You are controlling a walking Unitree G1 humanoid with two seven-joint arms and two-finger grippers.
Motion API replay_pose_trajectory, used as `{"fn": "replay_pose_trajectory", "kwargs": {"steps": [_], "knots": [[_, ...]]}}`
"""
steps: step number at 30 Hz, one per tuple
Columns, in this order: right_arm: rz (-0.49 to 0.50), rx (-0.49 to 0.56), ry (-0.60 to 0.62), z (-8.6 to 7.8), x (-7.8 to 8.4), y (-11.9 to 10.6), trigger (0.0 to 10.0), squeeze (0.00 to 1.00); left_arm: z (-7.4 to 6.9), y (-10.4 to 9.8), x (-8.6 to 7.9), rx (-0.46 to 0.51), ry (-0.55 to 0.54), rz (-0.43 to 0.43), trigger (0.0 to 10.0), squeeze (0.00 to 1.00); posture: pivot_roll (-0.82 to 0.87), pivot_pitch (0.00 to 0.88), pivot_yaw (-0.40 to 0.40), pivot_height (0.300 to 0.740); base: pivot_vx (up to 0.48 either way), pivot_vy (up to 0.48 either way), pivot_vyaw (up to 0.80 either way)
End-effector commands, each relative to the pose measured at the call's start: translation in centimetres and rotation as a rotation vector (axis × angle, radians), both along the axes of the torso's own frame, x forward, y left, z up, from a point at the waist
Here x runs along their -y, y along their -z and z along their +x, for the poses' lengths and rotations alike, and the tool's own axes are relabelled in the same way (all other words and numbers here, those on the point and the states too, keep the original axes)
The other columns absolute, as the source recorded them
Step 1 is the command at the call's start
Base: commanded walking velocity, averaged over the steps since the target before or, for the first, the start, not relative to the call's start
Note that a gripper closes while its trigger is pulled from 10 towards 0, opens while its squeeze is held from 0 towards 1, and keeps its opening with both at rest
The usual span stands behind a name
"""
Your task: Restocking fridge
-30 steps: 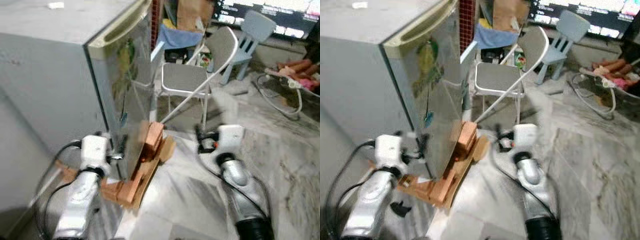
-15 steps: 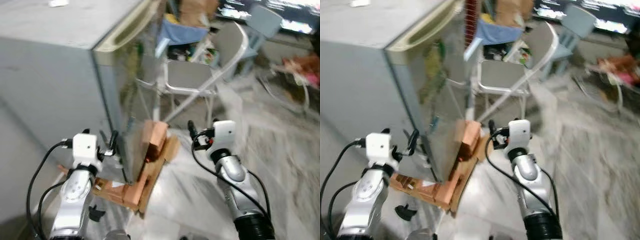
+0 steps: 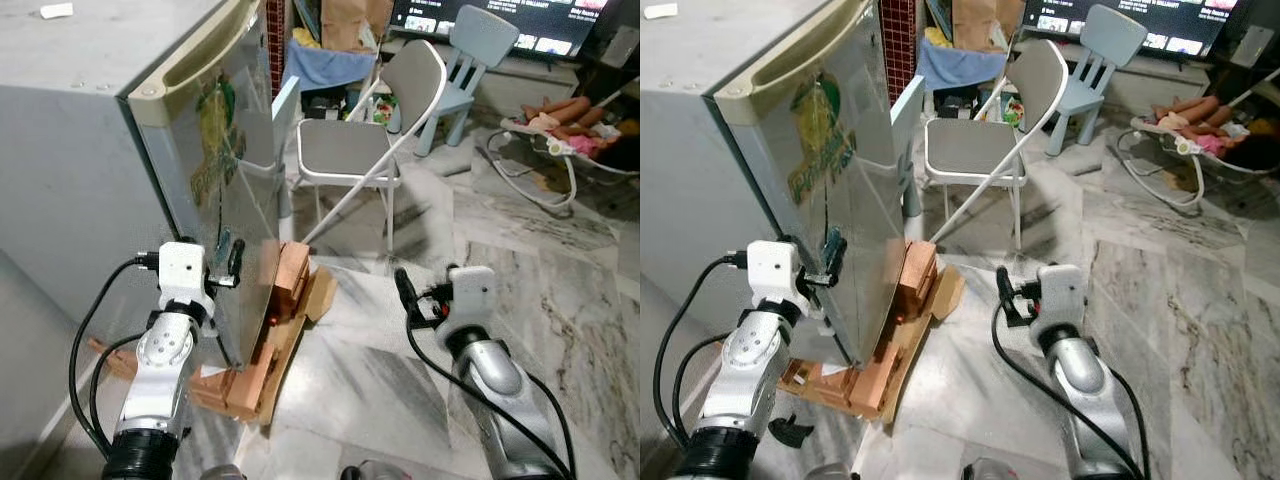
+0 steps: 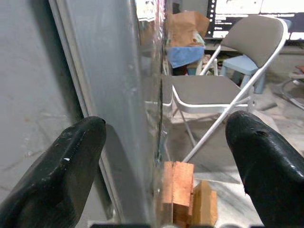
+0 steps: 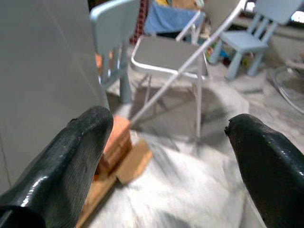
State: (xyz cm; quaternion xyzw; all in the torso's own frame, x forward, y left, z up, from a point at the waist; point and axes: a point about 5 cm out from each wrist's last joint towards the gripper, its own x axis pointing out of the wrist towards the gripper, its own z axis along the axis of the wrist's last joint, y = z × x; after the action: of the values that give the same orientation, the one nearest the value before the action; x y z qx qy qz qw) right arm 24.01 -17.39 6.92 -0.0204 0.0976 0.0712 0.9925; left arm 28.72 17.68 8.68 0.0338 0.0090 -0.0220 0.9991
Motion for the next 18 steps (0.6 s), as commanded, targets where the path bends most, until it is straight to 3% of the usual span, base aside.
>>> {"fn": "replay_pose_trajectory", "kwargs": {"steps": [1,8,11,12,14,18], "knots": [[0.004,0.009,0.015,-0.1,0.4,-0.6,10.0,0.00,0.2,-0.2,-0.3,0.006,-0.010,0.002,10.0,0.00,0.05,0.012,-0.039,0.740,0.000,0.000,0.00],[0.019,-0.021,-0.015,-0.6,0.0,-1.0,10.0,0.00,1.1,0.1,-0.8,0.012,-0.064,0.027,10.0,0.00,0.05,0.030,-0.050,0.740,0.000,0.000,0.00],[0.035,-0.039,-0.021,-1.4,0.0,-0.9,10.0,0.00,1.8,-0.1,-0.6,0.015,-0.074,0.020,10.0,0.00,0.04,0.033,-0.051,0.740,0.000,0.000,0.00],[0.030,-0.052,-0.055,-2.6,-0.2,-0.8,10.0,0.00,2.4,-0.5,-0.6,0.024,-0.097,0.014,10.0,0.00,0.03,0.035,-0.049,0.740,0.000,0.000,0.00],[0.030,-0.076,-0.062,-3.5,-0.1,-0.6,10.0,0.00,3.0,-0.8,-0.5,0.032,-0.104,0.018,10.0,0.00,0.02,0.036,-0.048,0.740,0.000,0.000,0.00],[0.045,-0.084,-0.035,-4.0,0.3,-0.6,10.0,0.00,3.7,-1.0,0.4,0.041,-0.057,-0.010,10.0,0.00,0.01,0.041,-0.038,0.740,0.000,0.000,0.00]]}}
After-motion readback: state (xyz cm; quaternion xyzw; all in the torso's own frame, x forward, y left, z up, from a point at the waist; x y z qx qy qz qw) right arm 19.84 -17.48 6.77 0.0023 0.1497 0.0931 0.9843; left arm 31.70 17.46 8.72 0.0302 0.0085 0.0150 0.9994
